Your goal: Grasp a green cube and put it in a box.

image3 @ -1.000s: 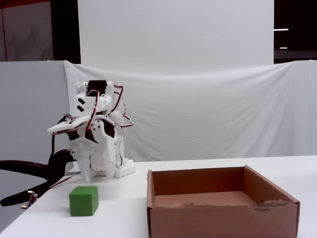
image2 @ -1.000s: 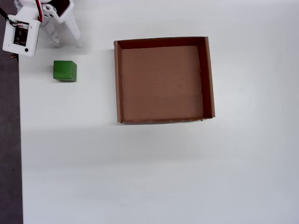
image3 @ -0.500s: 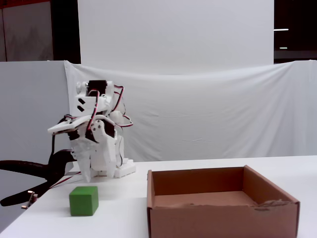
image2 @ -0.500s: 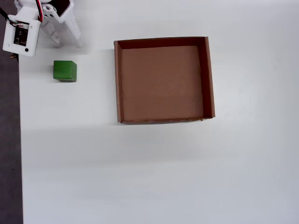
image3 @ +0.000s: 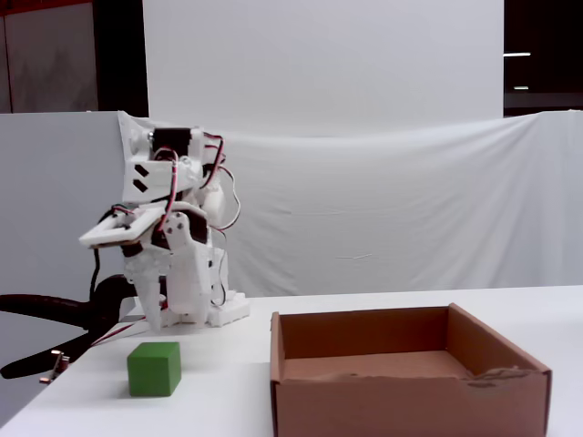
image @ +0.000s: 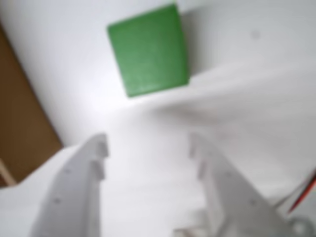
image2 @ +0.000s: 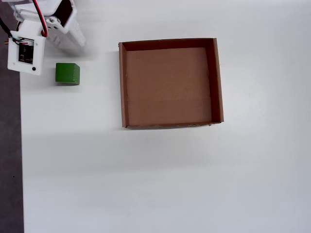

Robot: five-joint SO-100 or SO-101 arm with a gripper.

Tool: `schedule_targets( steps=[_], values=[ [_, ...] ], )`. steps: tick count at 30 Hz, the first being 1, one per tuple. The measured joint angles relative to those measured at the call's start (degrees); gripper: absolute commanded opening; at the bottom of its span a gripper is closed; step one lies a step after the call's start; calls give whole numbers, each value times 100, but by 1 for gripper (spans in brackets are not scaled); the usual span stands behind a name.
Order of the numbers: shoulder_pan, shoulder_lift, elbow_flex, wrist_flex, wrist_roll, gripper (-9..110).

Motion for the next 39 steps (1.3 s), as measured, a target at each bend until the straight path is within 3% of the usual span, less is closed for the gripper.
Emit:
schedule_targets(
  steps=[11, 22, 39],
  values=[
    [229, -2443, -1424, -352, -650, 30],
    [483, -3190, -1564, -606, -1564, 31],
    [352, -4245, -2347, -1020, -1723, 31]
  ],
)
